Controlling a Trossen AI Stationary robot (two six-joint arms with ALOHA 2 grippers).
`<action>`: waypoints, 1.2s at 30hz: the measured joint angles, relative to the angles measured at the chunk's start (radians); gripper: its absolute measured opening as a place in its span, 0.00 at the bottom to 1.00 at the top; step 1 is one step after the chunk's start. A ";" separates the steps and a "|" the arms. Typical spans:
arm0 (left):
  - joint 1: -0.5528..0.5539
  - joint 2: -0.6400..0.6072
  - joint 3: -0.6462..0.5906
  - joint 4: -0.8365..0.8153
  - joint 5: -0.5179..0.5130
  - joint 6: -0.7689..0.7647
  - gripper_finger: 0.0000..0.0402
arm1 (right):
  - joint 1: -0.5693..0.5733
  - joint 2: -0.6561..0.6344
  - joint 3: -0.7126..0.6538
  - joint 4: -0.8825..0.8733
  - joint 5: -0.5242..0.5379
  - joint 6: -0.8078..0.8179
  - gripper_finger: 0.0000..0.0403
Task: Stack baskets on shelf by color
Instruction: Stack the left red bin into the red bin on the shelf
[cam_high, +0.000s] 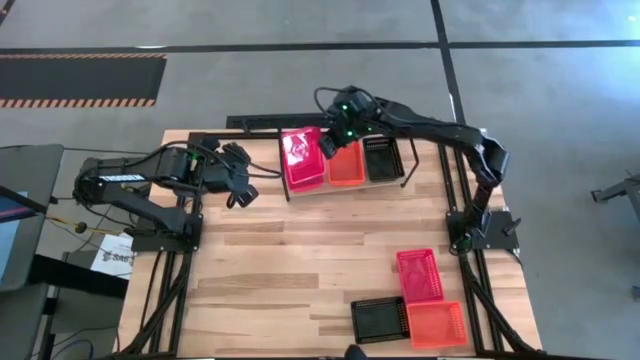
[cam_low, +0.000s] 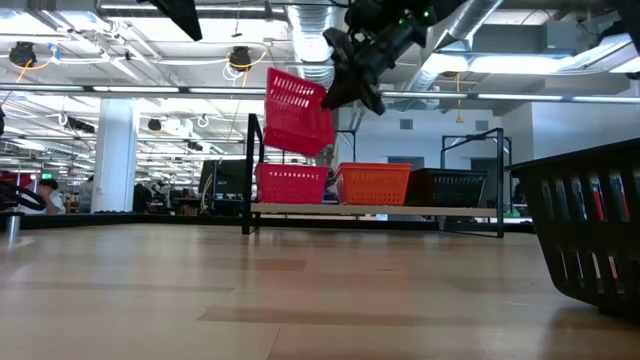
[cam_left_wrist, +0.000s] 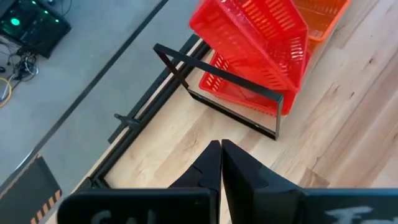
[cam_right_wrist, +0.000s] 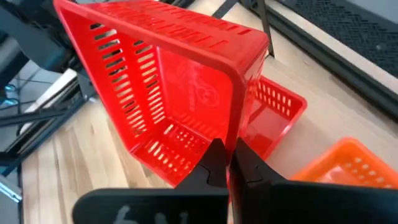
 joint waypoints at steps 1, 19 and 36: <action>0.000 0.000 0.000 0.000 0.000 0.000 0.00 | -0.004 0.008 0.000 0.000 -0.008 0.000 0.00; 0.000 0.000 0.000 0.005 -0.026 -0.019 0.00 | -0.040 0.069 0.000 -0.059 -0.086 0.002 0.00; 0.000 0.000 0.000 0.009 -0.028 -0.057 0.00 | -0.076 0.069 0.000 -0.103 -0.276 0.000 0.00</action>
